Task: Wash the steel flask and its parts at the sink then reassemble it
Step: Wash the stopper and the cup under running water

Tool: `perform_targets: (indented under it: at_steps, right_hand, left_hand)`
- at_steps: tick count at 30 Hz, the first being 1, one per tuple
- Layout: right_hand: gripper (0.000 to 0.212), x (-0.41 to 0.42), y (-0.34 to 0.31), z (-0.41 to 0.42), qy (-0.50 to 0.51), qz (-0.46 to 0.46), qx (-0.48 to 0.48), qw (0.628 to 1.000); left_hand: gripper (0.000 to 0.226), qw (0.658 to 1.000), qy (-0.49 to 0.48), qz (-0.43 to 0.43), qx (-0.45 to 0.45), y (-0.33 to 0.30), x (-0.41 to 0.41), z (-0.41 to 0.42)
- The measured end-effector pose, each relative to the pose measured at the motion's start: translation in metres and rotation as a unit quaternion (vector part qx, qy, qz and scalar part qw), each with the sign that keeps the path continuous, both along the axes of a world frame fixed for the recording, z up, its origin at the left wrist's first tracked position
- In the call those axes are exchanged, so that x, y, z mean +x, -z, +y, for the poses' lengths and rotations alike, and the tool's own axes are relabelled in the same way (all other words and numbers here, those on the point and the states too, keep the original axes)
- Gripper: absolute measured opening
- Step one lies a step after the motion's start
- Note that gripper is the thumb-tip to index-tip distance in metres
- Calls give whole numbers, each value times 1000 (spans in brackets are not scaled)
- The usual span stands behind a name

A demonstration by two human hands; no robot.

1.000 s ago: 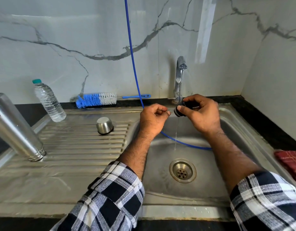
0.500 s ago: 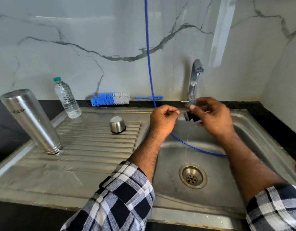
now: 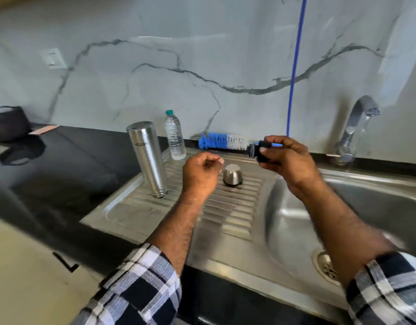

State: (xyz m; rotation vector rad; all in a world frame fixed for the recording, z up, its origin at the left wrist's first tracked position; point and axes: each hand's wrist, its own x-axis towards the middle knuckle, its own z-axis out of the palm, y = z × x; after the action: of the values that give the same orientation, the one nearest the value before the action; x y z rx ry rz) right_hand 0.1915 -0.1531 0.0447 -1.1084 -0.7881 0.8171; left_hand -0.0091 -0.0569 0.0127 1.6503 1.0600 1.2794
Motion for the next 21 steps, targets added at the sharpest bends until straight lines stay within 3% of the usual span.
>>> perform_targets:
  at_steps: [4, 7, 11, 17, 21]
  right_hand:
    - [54, -57, 5, 40, -11, -44, -32, 998]
    - [51, -89, 19, 67, -9, -132, -79, 988]
    - [55, -117, 43, 96, 5, -304, -166, 938]
    - [52, -136, 55, 119, -15, -422, -209, 882]
    - [52, -138, 59, 128, -26, -449, -221, 865]
  left_hand:
    - [9, 997, -72, 7, -9, 19, -50, 7]
    - [18, 990, -133, 30, 31, 36, -71, 7]
    - [24, 983, -174, 43, 31, 45, -79, 3]
    - [19, 981, -189, 44, -18, 54, -75, 15]
    - [12, 979, -191, 57, -28, 55, -74, 18]
